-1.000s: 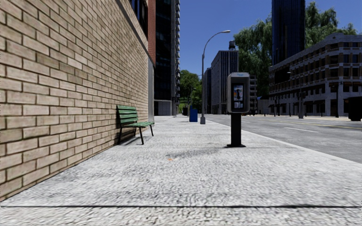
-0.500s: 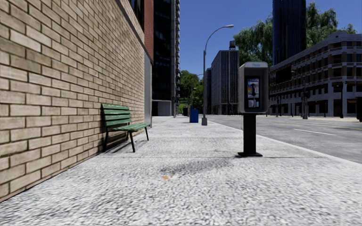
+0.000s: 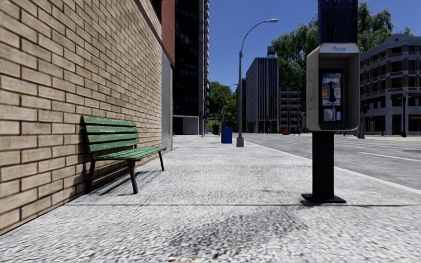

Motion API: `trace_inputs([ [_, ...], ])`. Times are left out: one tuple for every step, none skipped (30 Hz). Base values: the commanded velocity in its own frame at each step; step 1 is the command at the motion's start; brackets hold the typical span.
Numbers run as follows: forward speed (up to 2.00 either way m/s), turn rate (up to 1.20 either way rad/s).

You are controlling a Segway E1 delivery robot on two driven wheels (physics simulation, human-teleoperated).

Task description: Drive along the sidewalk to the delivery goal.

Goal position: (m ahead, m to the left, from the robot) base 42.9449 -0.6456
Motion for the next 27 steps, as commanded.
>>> trace_inputs([
  [2.0,0.0],
  [2.0,0.0],
  [2.0,0.0],
  [2.0,0.0],
  [2.0,0.0],
  [2.0,0.0],
  [2.0,0.0],
  [2.0,0.0],
  [2.0,0.0],
  [2.0,0.0],
  [2.0,0.0],
  [2.0,0.0],
  [2.0,0.0],
  [2.0,0.0],
  [2.0,0.0],
  [2.0,0.0],
  [2.0,0.0],
  [2.0,0.0],
  [2.0,0.0],
  [2.0,0.0],
  [2.0,0.0],
  [2.0,0.0],
  [2.0,0.0],
  [2.0,0.0],
  [2.0,0.0],
  [2.0,0.0],
  [2.0,0.0],
])
